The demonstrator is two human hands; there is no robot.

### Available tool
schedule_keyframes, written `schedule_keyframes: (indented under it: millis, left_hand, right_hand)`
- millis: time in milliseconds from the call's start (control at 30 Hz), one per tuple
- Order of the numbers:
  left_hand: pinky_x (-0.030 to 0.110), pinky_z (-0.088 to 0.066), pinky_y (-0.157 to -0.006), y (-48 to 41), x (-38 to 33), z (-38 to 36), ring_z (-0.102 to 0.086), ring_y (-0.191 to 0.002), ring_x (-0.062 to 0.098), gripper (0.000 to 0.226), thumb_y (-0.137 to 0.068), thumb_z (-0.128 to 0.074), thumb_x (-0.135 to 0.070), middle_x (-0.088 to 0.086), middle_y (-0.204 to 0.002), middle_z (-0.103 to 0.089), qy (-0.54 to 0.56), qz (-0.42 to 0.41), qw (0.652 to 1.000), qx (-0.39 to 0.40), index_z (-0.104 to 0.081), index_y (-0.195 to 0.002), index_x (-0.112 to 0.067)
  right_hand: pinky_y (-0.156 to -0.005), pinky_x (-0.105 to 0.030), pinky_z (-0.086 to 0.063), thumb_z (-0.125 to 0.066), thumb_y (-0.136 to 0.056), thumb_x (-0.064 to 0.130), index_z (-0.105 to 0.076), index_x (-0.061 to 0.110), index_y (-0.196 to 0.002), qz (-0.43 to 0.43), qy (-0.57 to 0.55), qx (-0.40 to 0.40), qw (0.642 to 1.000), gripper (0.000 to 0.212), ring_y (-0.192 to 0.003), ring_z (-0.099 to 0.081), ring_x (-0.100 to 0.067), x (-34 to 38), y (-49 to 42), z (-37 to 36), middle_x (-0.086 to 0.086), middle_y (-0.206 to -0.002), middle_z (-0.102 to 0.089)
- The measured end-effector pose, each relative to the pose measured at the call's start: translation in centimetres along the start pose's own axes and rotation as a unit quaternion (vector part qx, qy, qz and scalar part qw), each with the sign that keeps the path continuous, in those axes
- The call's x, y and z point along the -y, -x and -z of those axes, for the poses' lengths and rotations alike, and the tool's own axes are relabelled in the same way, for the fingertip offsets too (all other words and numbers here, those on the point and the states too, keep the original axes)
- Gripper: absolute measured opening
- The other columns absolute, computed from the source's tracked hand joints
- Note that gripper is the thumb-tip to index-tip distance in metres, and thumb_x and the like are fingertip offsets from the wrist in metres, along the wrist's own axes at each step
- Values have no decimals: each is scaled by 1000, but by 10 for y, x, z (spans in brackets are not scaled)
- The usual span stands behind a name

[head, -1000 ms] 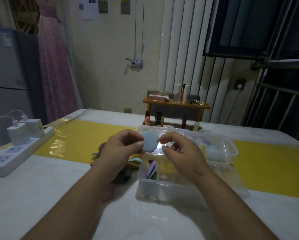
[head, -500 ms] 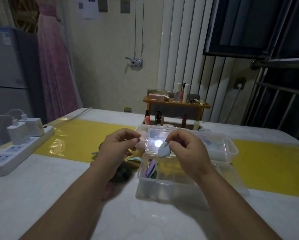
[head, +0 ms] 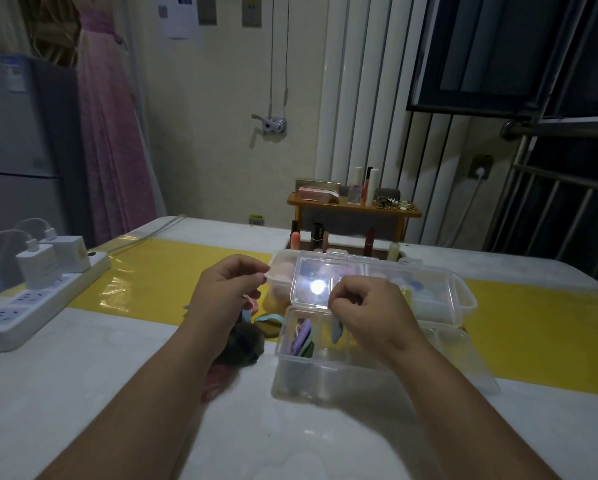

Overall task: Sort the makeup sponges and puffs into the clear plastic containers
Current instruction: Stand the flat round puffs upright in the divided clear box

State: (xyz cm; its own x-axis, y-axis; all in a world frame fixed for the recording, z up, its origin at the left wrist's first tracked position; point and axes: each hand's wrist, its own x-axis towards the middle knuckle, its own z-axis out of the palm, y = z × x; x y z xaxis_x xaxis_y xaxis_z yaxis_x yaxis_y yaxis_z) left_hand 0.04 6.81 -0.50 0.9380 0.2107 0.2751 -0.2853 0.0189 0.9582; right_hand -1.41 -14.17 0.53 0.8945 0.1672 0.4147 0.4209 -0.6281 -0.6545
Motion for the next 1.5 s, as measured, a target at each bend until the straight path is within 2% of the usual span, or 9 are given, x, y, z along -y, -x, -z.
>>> schedule_keyframes:
  millis: [133, 400, 567, 767, 967, 1067, 1233, 1400, 1500]
  left_hand:
    - [27, -46, -59, -1, 0, 0, -58, -75, 24, 27, -88, -58, 6, 5, -74, -65, 1, 2, 1000, -8, -71, -78, -15]
    - [27, -45, -60, -2, 1, 2, -58, -75, 24, 28, -86, -59, 7, 6, -74, -66, 9, 3, 1000, -21, -71, -76, -16]
    - [29, -45, -62, -1, 0, 2, -58, -76, 24, 27, -86, -60, 5, 7, -77, -66, 4, 5, 1000, -21, -72, -76, -17]
    - [27, -44, -59, -3, 1, 4, -57, -73, 23, 25, -86, -60, 3, 8, -79, -66, -5, 10, 1000, -25, -72, -78, -17]
    - [30, -46, -68, -8, 4, 9, -60, -79, 21, 21, -88, -61, 0, 3, -84, -68, -82, -5, 995, -64, -71, -82, -18]
    - [35, -51, -70, -10, 10, 14, -64, -77, 21, 20, -85, -62, -8, -6, -79, -68, -246, -37, 964, -91, -69, -87, -27]
    - [31, -47, -75, -7, 14, 10, -60, -89, 16, 20, -85, -63, -18, -14, -86, -68, -465, -81, 881, -26, -72, -98, -31]
    - [34, -47, -87, -9, 23, 6, -60, -99, 18, 18, -85, -67, -32, -12, -95, -71, -518, -88, 850, 28, -74, -100, -35]
    - [39, -37, -101, -10, 28, 4, -59, -108, 17, 26, -84, -64, -49, -14, -101, -71, -592, -91, 797, 78, -70, -109, -42]
  right_hand:
    - [-62, -28, -49, -60, -85, 15, -69, 22, -74, 3, 7, 12, 1000, 16, -70, -58, -11, 0, 0, 0, 6, -68, -62]
    - [-63, -32, -53, -61, -83, 15, -70, 23, -73, 16, 27, 14, 999, 16, -69, -59, -12, 1, 1, -1, 8, -66, -62]
    - [-75, -40, -58, -58, -81, 23, -71, 27, -75, -23, 79, 107, 991, 15, -77, -63, -11, 3, 1, -3, 7, -75, -67]
    - [-77, -38, -57, -61, -80, 27, -62, 37, -81, -40, 144, 131, 980, 10, -81, -62, -12, 6, 1, -4, 9, -85, -66]
    - [-79, -38, -56, -63, -86, 29, -63, 35, -79, -31, 147, 129, 980, 9, -83, -61, -10, 7, 2, -4, 11, -84, -66]
    - [-81, -36, -56, -62, -87, 25, -64, 36, -81, -25, 138, 125, 982, 13, -84, -60, -8, 7, 2, -4, 11, -86, -66]
    - [-81, -33, -56, -62, -87, 21, -63, 37, -82, -24, 109, 110, 988, 17, -85, -59, -7, 5, 3, -4, 13, -87, -64]
    - [-78, -31, -55, -59, -88, 18, -66, 34, -86, -19, 89, 100, 991, 18, -84, -59, -7, 7, 3, -2, 13, -88, -65]
    - [-76, -29, -54, -57, -89, 17, -68, 32, -88, -21, 81, 93, 992, 18, -84, -60, -7, 7, 2, -2, 11, -88, -66]
